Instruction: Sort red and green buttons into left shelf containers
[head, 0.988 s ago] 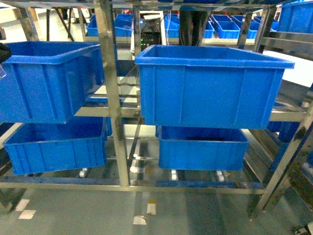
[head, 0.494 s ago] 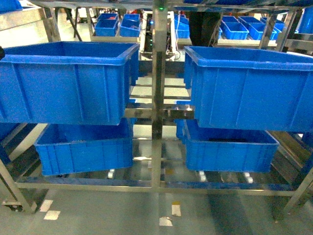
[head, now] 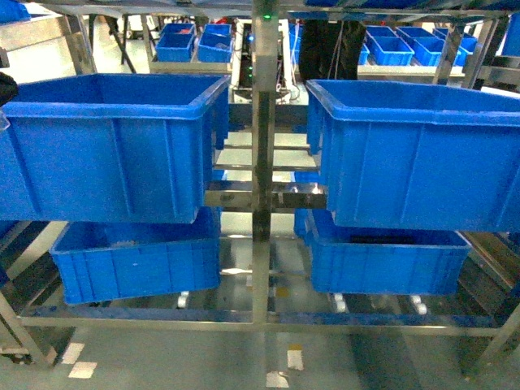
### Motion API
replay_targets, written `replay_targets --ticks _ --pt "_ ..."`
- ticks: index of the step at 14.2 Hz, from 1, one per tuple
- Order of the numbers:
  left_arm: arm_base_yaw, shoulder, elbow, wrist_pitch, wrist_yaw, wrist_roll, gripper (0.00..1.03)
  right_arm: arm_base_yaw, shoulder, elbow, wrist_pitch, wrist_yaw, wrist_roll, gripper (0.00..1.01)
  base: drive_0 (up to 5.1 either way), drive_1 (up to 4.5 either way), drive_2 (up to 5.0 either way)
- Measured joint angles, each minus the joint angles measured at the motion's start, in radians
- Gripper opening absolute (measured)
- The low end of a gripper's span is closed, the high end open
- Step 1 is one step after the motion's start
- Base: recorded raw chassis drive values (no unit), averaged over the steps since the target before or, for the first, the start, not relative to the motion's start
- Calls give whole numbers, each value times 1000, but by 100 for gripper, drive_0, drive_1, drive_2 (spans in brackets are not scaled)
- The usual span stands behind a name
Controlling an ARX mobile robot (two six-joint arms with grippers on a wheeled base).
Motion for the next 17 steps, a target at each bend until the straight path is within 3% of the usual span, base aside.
replay_targets --ticks 10,13,15,17 --pt "0 6 0 2 0 0 26 0 2 0 -2 0 0 27 0 0 0" --pt "0 6 0 2 0 0 26 12 -47 23 -28 -2 55 27 0 0 0" --pt "0 6 0 2 0 0 26 36 -31 100 -20 22 91 27 0 0 0" --pt "0 6 0 2 0 0 26 40 44 207 -19 69 100 27 0 0 0"
